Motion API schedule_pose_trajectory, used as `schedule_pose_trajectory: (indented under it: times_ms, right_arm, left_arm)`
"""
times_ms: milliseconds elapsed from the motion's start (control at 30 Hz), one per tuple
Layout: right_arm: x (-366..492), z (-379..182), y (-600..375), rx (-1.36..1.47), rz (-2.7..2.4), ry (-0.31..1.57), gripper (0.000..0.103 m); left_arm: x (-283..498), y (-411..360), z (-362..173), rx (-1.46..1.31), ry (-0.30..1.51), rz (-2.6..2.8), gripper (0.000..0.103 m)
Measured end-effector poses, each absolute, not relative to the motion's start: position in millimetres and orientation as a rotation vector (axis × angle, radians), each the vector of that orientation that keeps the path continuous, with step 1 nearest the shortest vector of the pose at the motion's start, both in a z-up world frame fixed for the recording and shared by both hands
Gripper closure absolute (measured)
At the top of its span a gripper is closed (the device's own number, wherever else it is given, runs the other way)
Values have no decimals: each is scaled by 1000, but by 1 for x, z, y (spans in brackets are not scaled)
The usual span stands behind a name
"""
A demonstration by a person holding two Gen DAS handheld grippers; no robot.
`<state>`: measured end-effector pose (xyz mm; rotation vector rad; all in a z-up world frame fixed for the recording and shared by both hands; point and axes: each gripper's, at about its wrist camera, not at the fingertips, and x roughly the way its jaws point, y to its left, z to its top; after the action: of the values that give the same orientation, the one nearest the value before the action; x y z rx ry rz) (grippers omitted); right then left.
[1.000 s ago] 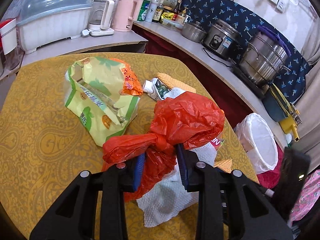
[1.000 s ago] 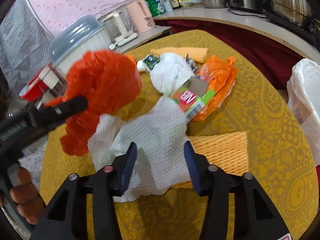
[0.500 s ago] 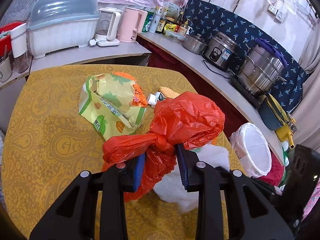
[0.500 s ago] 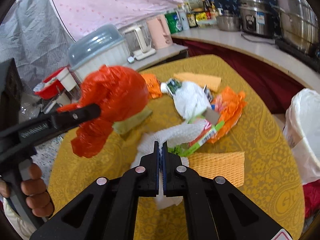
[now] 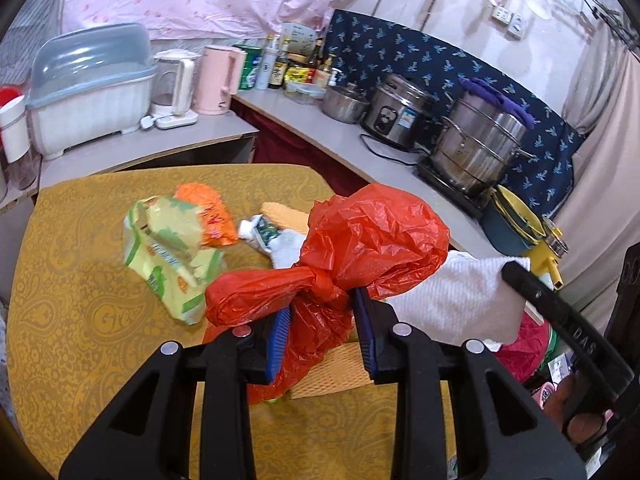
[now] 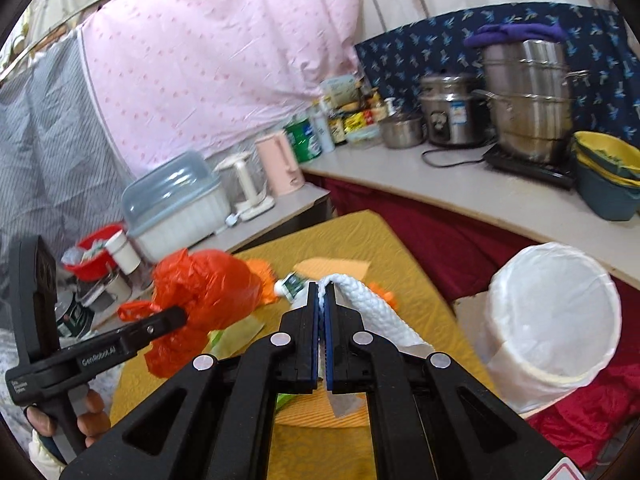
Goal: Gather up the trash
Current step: 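Carry the red bag and paper towel to the wastebasket and release both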
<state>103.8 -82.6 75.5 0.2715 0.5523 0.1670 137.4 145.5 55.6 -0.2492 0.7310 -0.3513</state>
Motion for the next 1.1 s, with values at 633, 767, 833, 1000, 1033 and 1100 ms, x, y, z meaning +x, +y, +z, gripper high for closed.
schedule_pose_trajectory:
  times_ms: [633, 767, 833, 1000, 1033, 1100]
  right_arm:
    - [74, 87, -266, 386, -162, 439, 101]
    - [79, 76, -297, 414, -202, 454, 101]
    - [82, 68, -309, 421, -220, 466, 101]
    - [93, 50, -334, 447, -246, 495, 101]
    - [94, 45, -338, 455, -250, 499, 101]
    - [97, 36, -347, 471, -257, 508, 101]
  left_arm:
    - [160, -42, 71, -98, 769, -628, 74]
    - [169, -81, 60, -73, 803, -663, 74]
    - [176, -99, 53, -63, 823, -677, 74]
    - [189, -141, 35, -28, 875, -688, 74]
    - [191, -145, 32, -23, 880, -688, 73]
    - [195, -159, 25, -5, 894, -693, 73]
